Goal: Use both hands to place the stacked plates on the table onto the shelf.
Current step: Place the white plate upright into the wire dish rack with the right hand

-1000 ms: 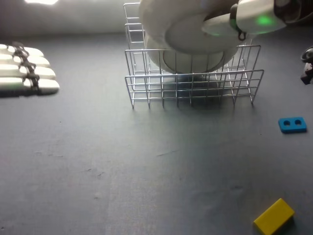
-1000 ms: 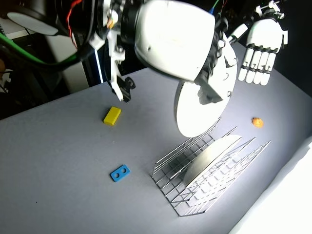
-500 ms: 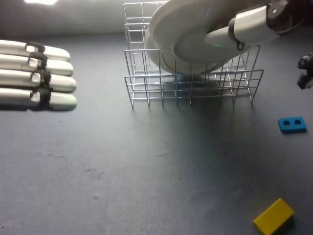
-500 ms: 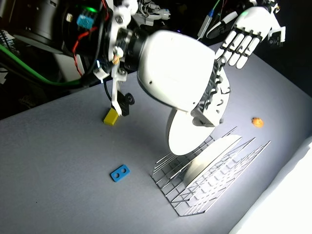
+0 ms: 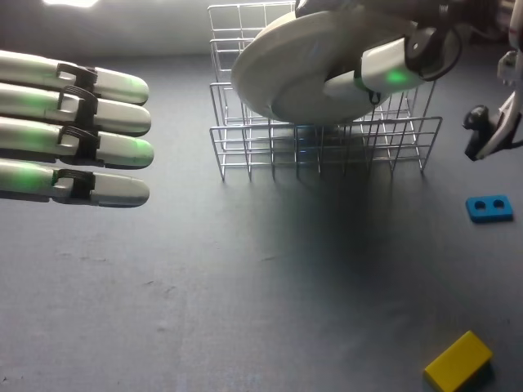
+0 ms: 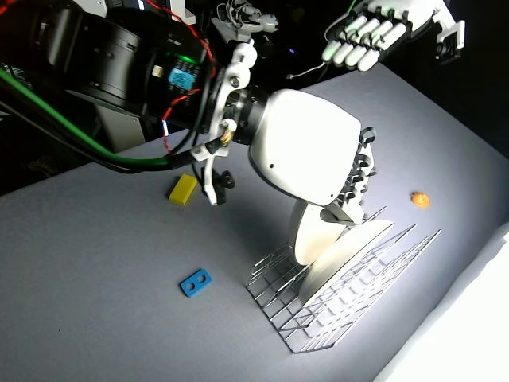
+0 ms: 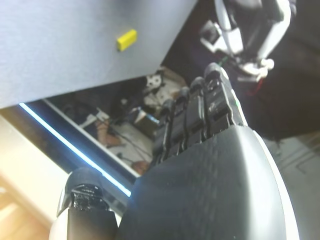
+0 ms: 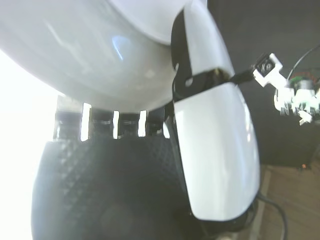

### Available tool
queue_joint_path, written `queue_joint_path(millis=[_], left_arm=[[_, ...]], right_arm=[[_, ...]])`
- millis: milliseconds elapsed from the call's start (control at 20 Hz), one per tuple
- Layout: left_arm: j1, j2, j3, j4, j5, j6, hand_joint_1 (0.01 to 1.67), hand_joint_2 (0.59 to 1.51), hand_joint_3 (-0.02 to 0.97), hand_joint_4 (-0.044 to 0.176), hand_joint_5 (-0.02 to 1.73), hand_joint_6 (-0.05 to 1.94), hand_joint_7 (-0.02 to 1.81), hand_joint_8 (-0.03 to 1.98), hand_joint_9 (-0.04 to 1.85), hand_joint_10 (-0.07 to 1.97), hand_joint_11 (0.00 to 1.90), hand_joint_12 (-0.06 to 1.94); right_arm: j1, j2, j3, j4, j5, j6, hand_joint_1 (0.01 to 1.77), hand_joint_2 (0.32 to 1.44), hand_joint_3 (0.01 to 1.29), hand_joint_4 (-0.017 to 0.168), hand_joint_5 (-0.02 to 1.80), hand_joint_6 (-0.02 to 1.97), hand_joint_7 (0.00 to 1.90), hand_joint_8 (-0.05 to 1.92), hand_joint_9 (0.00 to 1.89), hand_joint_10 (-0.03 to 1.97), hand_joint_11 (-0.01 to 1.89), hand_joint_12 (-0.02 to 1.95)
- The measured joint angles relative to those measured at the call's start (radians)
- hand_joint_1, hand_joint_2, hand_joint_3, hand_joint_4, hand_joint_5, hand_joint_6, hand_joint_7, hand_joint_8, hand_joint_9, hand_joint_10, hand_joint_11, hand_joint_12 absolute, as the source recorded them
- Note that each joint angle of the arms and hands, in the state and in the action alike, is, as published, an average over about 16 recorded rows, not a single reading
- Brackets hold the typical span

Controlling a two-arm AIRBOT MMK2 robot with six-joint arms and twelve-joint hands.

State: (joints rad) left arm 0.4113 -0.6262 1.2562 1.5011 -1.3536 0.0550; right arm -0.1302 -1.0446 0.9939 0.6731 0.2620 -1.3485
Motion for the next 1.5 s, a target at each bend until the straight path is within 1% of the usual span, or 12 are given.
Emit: queue_joint_path(millis=[50,250,450,650,850,1100,1150,1250,1400,1500], left_arm=[[-0.018,0.004,-0.009,0.012,-0.004,-0.003,0.02,1.079,0.006,0.006,0.06,0.02,0.03,0.0,0.03,-0.06,0.03,0.01],[-0.074,0.017,-0.04,0.048,-0.014,-0.014,0.02,1.079,0.005,0.005,0.05,0.02,0.03,0.0,0.03,-0.06,0.03,0.01],[-0.099,0.026,-0.062,0.071,-0.023,-0.02,0.02,1.079,0.005,0.006,0.05,0.02,0.03,0.0,0.03,-0.06,0.03,0.01],[-0.096,0.033,-0.075,0.075,-0.04,-0.011,0.02,1.078,0.005,0.005,0.05,0.02,0.03,0.0,0.02,-0.06,0.03,0.01],[-0.084,0.036,-0.081,0.062,-0.07,0.002,0.02,1.077,0.004,0.006,0.06,0.02,0.04,0.0,0.03,-0.06,0.03,0.01],[-0.069,0.038,-0.086,0.043,-0.105,0.017,0.02,1.075,0.003,0.006,0.07,0.02,0.04,0.0,0.03,-0.06,0.03,0.01],[-0.066,0.038,-0.087,0.039,-0.111,0.02,0.02,1.075,0.003,0.006,0.07,0.02,0.04,0.0,0.03,-0.06,0.03,0.01],[-0.061,0.038,-0.089,0.031,-0.122,0.025,0.02,1.074,0.002,0.006,0.07,0.02,0.04,0.0,0.03,-0.06,0.03,0.01],[-0.055,0.039,-0.094,0.019,-0.133,0.024,0.02,1.074,0.001,0.006,0.07,0.02,0.04,0.0,0.03,-0.06,0.03,0.01],[-0.051,0.039,-0.1,0.014,-0.135,0.019,0.02,1.074,0.001,0.006,0.07,0.02,0.04,0.0,0.03,-0.06,0.03,0.01]], right_arm=[[-0.006,-0.009,0.008,-0.001,0.002,0.001,1.22,1.07,0.01,-0.008,0.78,1.16,0.95,1.03,0.88,1.13,0.66,1.33],[-0.031,-0.04,0.044,-0.003,0.011,0.005,1.22,1.07,0.01,-0.008,0.78,1.16,0.96,1.05,0.89,1.03,0.66,1.33],[-0.056,-0.064,0.079,-0.005,0.019,0.01,1.21,1.07,0.01,-0.008,0.78,1.16,0.96,1.08,0.9,1.0,0.65,1.34],[-0.078,-0.082,0.109,-0.005,0.025,0.014,1.2,1.07,0.01,-0.008,0.78,1.16,0.97,1.1,0.9,0.99,0.65,1.34],[-0.096,-0.094,0.131,-0.004,0.031,0.019,1.19,1.07,0.01,-0.008,0.78,1.16,0.97,1.12,0.9,0.94,0.65,1.34],[-0.11,-0.1,0.144,-0.004,0.035,0.022,1.18,1.07,0.01,-0.008,0.77,1.17,0.93,1.17,0.86,0.94,0.65,1.32],[-0.112,-0.1,0.145,-0.005,0.035,0.022,1.18,1.07,0.01,-0.008,0.76,1.15,0.91,1.16,0.85,0.93,0.64,1.31],[-0.114,-0.1,0.145,-0.006,0.035,0.022,1.16,1.06,0.01,-0.008,0.74,1.05,0.87,1.06,0.8,0.89,0.61,1.31],[-0.114,-0.099,0.145,-0.007,0.031,0.021,1.12,1.06,0.01,-0.007,0.71,0.85,0.81,0.86,0.74,0.81,0.54,1.31],[-0.112,-0.096,0.143,-0.008,0.026,0.02,1.08,1.06,0.01,-0.007,0.68,0.72,0.76,0.73,0.7,0.71,0.48,1.32]])
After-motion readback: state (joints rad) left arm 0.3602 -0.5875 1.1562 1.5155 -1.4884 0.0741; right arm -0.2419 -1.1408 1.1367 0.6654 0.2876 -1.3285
